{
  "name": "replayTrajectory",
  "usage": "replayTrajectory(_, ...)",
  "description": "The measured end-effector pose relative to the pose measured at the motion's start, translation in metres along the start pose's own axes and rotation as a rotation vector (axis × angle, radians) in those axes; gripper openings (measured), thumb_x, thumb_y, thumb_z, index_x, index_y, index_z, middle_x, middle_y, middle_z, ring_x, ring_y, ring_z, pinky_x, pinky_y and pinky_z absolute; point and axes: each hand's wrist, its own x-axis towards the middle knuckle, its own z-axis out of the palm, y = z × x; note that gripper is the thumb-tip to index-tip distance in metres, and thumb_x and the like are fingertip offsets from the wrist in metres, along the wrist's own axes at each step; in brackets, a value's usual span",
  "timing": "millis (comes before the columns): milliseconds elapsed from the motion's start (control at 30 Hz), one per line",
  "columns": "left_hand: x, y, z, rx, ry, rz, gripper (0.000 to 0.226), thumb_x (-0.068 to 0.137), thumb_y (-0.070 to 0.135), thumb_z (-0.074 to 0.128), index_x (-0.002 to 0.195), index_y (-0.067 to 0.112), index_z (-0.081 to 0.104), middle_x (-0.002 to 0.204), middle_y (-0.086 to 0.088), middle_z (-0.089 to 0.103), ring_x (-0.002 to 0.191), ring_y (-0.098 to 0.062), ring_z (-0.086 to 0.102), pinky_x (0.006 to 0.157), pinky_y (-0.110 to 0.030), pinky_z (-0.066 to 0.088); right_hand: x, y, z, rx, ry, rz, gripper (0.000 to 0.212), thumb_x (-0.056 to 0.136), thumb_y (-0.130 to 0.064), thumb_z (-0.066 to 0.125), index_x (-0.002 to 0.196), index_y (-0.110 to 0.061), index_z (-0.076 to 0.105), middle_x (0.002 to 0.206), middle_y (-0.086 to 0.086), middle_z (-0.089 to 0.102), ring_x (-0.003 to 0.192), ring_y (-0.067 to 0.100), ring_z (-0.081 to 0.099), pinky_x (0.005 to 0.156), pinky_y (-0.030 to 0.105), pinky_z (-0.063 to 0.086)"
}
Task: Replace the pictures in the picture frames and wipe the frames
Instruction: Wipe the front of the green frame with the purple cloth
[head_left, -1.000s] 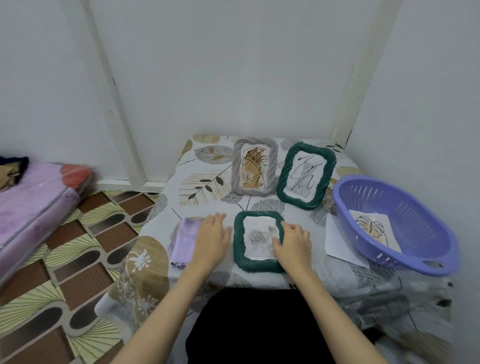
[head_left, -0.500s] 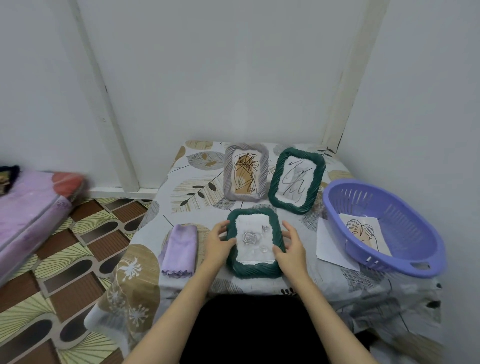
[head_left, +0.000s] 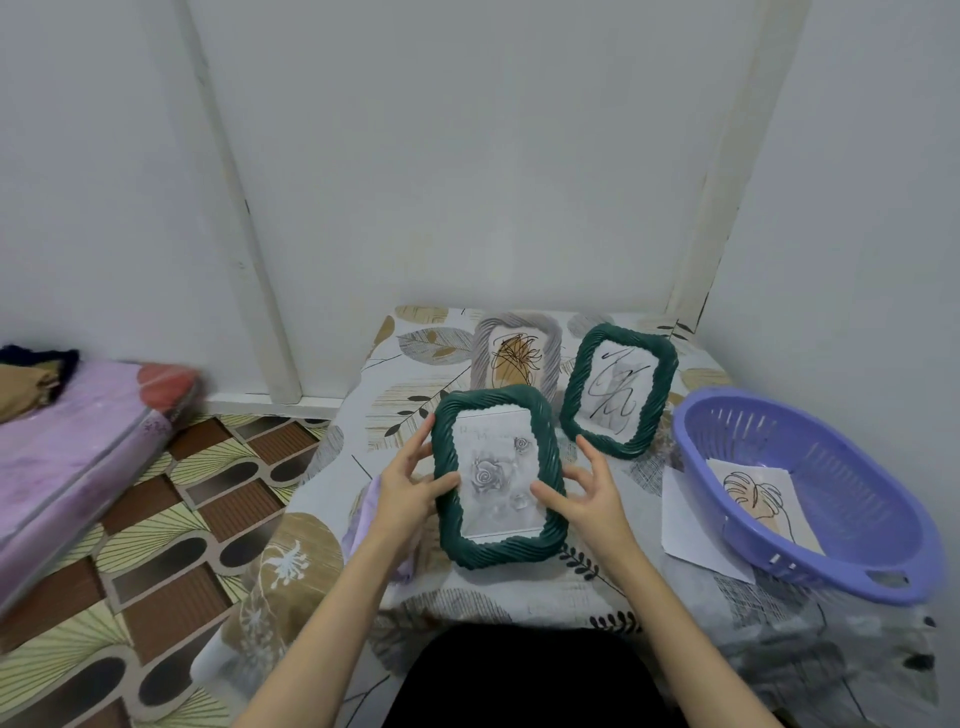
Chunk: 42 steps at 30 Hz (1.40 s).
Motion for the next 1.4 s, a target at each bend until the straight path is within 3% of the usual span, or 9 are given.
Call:
replayTrajectory(100,0.004,0.003,-0.012,-0.049,-0.028,0.001,0.075,0.078,-0.014,0.060,0.135,0.032,0.043,0.127,-0.006,0.050,0.086,-0.026,0.065,0.071,-0.034,0.058,0.012,-0.003,0.013,0.059,-0.084,0.022,0.088,0.068,-0.020,0.078,0.140,-0.026,0.027,0.126,0.007,0.055,0.116,0.021,0.055,0.099,0.043,0.046)
replayTrajectory(233,0.010,0.010,-0.026,-0.106,-0.018,-0.004,0.075,0.078,-0.016,0.058,0.137,0.028,0.042,0.125,-0.006,0.050,0.088,-0.024,0.065,0.062,-0.026,0.057,0.030,-0.012,0.037,0.086,-0.141,-0.012,0.068,0.073,-0.013,0.074,0.128,-0.028,0.037,0.114,-0.007,0.061,0.104,0.007,0.061,0.093,0.031,0.049)
replayTrajectory(500,0.046,0.020,-0.060,-0.055,0.007,0.047,0.076,0.077,-0.015,0.060,0.133,0.035,0.043,0.128,-0.006,0.050,0.094,-0.028,0.064,0.078,-0.042,0.057,0.100,-0.024,0.083,0.194,-0.263,0.047,0.059,0.083,-0.055,0.054,0.132,-0.022,0.048,0.133,0.000,0.055,0.125,0.018,0.049,0.107,0.044,0.036)
replayTrajectory(633,0.085,0.025,-0.079,-0.069,0.081,0.090,0.077,0.078,-0.017,0.058,0.130,0.039,0.045,0.123,0.004,0.053,0.097,-0.023,0.064,0.081,-0.038,0.057,0.150,-0.037,0.105,0.318,-0.337,0.127,0.051,0.095,-0.046,0.031,0.134,-0.014,0.045,0.131,0.008,0.056,0.123,0.023,0.050,0.107,0.042,0.036)
replayTrajectory(867,0.146,0.017,-0.102,-0.061,0.176,0.152,0.075,0.078,-0.017,0.058,0.128,0.037,0.046,0.117,0.016,0.057,0.095,-0.008,0.066,0.085,-0.039,0.056,0.226,-0.022,0.145,0.359,-0.399,0.174,0.037,0.099,-0.035,0.031,0.110,-0.017,0.061,0.103,0.004,0.069,0.100,0.019,0.062,0.087,0.036,0.048)
replayTrajectory(1067,0.172,0.007,-0.109,-0.076,0.229,0.201,0.072,0.078,-0.014,0.059,0.126,0.038,0.049,0.121,0.015,0.058,0.100,-0.006,0.065,0.082,-0.035,0.057,0.261,-0.005,0.165,0.371,-0.380,0.170,0.036,0.098,-0.035,0.034,0.106,-0.014,0.063,0.099,0.006,0.068,0.098,0.023,0.061,0.092,0.038,0.047)
replayTrajectory(1167,0.173,0.001,-0.110,-0.088,0.236,0.218,0.072,0.078,-0.015,0.059,0.127,0.037,0.048,0.127,0.011,0.056,0.107,-0.012,0.063,0.083,-0.037,0.057,0.264,0.000,0.167,0.329,-0.349,0.139,0.038,0.097,-0.033,0.037,0.122,-0.011,0.056,0.111,0.006,0.064,0.110,0.026,0.057,0.096,0.039,0.045)
replayTrajectory(1267,0.167,-0.004,-0.111,-0.119,0.242,0.241,0.073,0.077,-0.016,0.059,0.125,0.038,0.050,0.134,0.002,0.053,0.115,-0.020,0.059,0.091,-0.044,0.052,0.251,0.011,0.161,0.113,-0.283,-0.034,0.051,0.088,-0.039,0.054,0.137,-0.037,0.038,0.132,-0.004,0.051,0.124,0.020,0.048,0.105,0.042,0.040)
replayTrajectory(1400,0.161,-0.005,-0.113,-0.046,0.206,0.235,0.080,0.074,-0.013,0.065,0.129,0.041,0.046,0.135,-0.005,0.050,0.116,-0.021,0.058,0.093,-0.047,0.051,0.222,0.016,0.153,-0.243,-0.285,-0.325,0.083,0.084,-0.021,0.065,0.140,-0.053,0.012,0.142,-0.017,0.035,0.115,0.012,0.055,0.091,0.037,0.053)
